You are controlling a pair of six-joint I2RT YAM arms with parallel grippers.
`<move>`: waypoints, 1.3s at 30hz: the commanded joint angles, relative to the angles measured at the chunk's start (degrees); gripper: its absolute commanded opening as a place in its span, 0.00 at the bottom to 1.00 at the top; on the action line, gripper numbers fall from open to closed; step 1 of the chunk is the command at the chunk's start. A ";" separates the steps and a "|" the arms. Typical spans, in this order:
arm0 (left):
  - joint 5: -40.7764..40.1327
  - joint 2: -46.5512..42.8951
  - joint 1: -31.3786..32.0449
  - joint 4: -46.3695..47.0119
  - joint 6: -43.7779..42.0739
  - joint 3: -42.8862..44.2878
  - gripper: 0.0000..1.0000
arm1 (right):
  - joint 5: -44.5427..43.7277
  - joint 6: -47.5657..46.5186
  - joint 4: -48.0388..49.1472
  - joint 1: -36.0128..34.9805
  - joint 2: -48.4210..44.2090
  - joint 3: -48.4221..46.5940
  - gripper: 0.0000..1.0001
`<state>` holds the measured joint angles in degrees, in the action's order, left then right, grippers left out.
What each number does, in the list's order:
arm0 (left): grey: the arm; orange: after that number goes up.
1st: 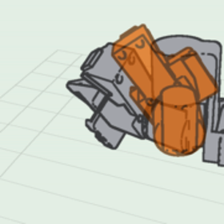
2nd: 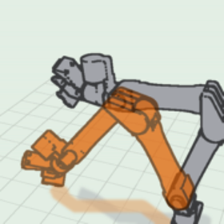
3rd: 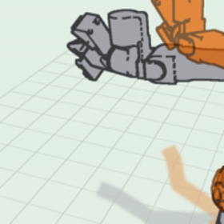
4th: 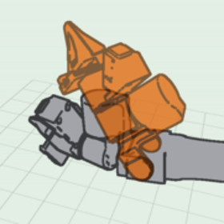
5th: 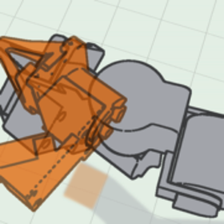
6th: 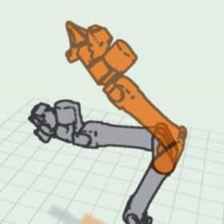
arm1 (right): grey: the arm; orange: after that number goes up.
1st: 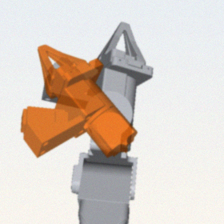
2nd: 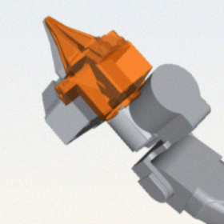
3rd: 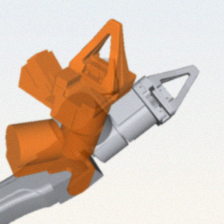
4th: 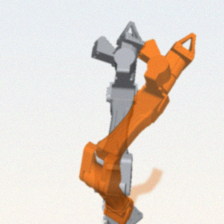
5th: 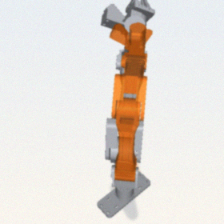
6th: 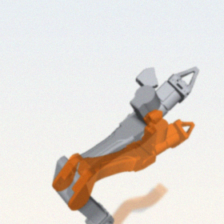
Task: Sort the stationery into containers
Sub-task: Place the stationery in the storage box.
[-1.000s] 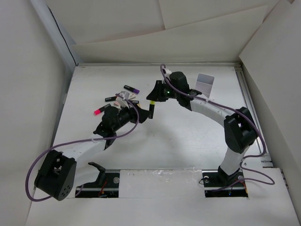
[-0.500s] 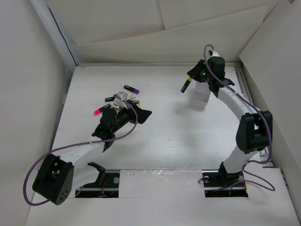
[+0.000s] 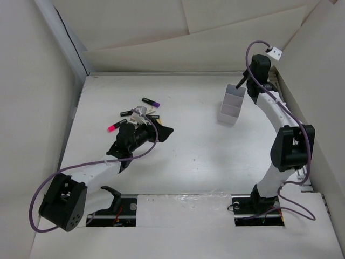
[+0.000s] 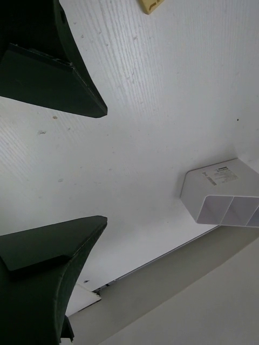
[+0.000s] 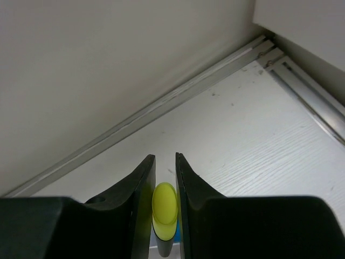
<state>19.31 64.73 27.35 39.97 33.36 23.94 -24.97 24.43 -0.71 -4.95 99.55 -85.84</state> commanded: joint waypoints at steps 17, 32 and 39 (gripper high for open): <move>0.38 1.19 -1.87 2.22 1.09 1.02 0.70 | -12.73 -4.65 6.42 -2.96 8.38 -4.07 0.00; -21.31 -1.79 -1.87 -11.92 3.72 2.69 0.68 | -3.95 1.49 7.04 -4.72 -8.11 7.61 0.66; -36.96 -2.33 -1.87 -23.69 10.75 6.03 0.62 | 9.05 7.02 7.04 -9.72 -22.36 22.19 0.14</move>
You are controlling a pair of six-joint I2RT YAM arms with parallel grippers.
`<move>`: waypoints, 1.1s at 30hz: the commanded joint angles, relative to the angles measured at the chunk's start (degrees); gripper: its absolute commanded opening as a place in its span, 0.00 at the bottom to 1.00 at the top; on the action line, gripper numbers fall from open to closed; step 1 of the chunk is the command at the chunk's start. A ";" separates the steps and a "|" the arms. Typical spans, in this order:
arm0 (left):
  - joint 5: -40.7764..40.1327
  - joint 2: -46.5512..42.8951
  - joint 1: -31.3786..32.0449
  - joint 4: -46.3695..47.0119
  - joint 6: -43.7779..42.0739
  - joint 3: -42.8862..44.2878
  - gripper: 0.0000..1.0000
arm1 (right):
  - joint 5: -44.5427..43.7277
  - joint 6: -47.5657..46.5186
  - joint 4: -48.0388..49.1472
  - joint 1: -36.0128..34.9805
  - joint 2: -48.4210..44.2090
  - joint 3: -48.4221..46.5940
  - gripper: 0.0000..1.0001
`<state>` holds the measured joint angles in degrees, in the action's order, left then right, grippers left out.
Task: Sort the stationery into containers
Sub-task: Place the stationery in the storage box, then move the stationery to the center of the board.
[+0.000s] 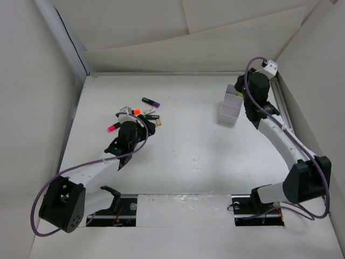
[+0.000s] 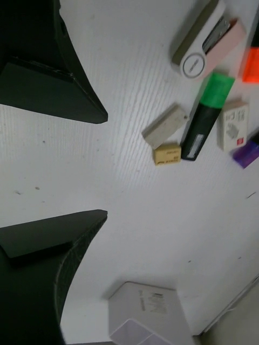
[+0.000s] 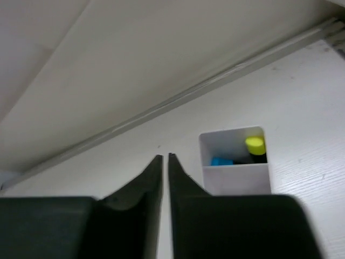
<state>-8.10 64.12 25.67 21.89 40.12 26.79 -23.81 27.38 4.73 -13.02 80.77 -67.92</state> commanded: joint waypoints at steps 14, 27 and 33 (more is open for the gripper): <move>-20.92 14.27 -4.21 -19.07 9.53 20.93 0.57 | 20.82 2.59 -5.69 -11.42 -9.40 13.16 0.02; -23.45 15.16 -15.21 -24.76 19.47 18.74 0.50 | 23.73 2.59 -4.56 -14.22 -8.88 14.40 0.07; -18.47 16.39 -21.60 -27.87 20.97 16.39 0.51 | 23.20 2.07 -4.56 -14.75 -9.49 14.40 0.08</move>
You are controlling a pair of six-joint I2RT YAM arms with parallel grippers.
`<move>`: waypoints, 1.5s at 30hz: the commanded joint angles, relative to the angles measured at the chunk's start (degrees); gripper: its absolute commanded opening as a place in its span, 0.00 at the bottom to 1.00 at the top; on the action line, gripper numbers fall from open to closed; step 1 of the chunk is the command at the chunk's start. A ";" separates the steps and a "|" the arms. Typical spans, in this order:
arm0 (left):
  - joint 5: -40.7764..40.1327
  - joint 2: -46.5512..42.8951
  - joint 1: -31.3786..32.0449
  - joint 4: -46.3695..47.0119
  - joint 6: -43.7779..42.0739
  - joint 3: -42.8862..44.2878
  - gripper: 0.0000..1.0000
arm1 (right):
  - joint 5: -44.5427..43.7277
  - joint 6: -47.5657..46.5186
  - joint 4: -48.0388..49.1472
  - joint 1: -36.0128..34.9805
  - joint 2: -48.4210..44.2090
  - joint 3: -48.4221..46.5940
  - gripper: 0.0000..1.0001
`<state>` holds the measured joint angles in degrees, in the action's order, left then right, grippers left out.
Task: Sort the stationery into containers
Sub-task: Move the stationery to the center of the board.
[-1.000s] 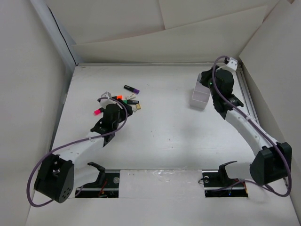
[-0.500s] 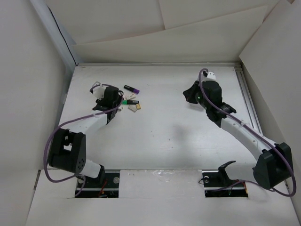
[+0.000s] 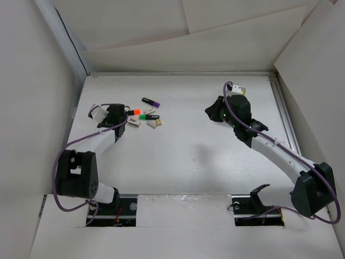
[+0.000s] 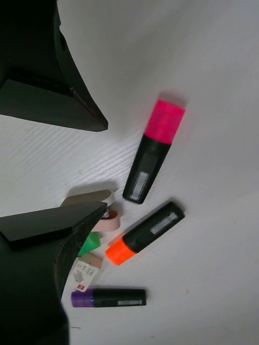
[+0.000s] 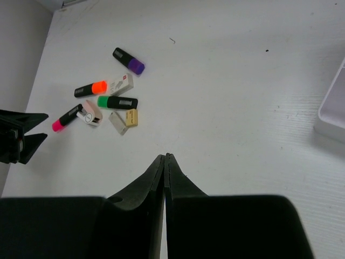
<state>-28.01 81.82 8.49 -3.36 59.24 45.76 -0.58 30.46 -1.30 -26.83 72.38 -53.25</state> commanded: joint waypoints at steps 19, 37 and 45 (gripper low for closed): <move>13.07 1.41 -11.13 6.61 4.12 -6.04 0.58 | 1.55 -1.54 1.48 -1.99 -1.72 -0.27 0.11; 11.75 16.53 -11.65 3.97 7.82 6.88 0.53 | 1.63 -2.06 1.48 -2.53 0.56 -1.33 0.13; 5.17 24.42 -11.66 -3.66 1.76 17.33 0.49 | 2.16 -2.07 1.48 -2.53 0.57 -1.33 0.13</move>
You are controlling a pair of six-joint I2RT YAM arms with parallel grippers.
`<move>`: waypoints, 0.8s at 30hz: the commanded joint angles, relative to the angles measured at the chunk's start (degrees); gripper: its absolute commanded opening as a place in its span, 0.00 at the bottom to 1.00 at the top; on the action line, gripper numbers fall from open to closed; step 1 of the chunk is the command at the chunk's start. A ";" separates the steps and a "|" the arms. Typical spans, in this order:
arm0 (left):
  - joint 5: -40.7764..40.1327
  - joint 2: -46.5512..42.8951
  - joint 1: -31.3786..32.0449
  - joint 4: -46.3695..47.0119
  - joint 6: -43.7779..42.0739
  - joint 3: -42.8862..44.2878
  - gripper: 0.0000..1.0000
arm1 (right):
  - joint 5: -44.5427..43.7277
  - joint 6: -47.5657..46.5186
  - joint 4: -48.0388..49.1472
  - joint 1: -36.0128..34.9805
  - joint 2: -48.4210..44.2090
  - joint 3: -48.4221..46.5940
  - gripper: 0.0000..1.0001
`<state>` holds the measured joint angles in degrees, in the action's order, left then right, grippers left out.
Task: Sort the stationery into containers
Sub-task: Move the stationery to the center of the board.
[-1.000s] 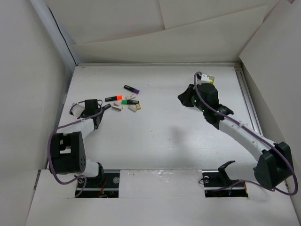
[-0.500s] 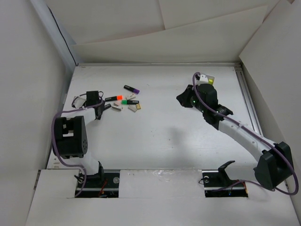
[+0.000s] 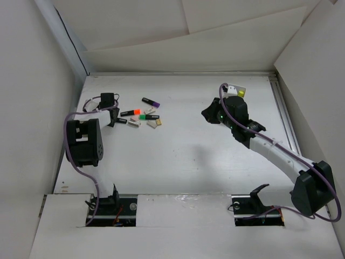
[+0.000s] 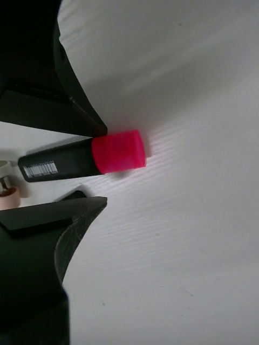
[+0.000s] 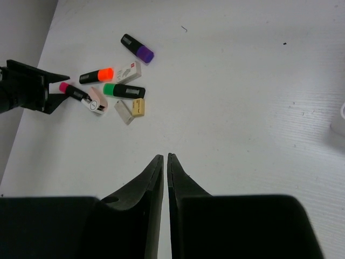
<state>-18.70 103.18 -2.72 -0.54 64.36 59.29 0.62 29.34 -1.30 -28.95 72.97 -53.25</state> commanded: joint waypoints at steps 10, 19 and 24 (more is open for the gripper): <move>-2.22 11.43 -0.44 -15.37 -8.81 16.56 0.23 | 2.18 -0.95 1.48 0.21 -0.64 -1.33 0.30; -1.16 12.58 -0.44 -16.86 -12.06 18.14 0.34 | 2.80 -0.95 1.48 0.74 -3.79 -0.80 0.38; -1.16 13.63 -0.44 -18.10 -13.20 19.38 0.35 | 2.80 -0.95 1.48 0.74 -4.41 -0.80 0.39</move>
<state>-20.14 115.09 -2.72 -13.13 53.23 78.11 2.63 28.73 -1.30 -28.49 70.61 -53.25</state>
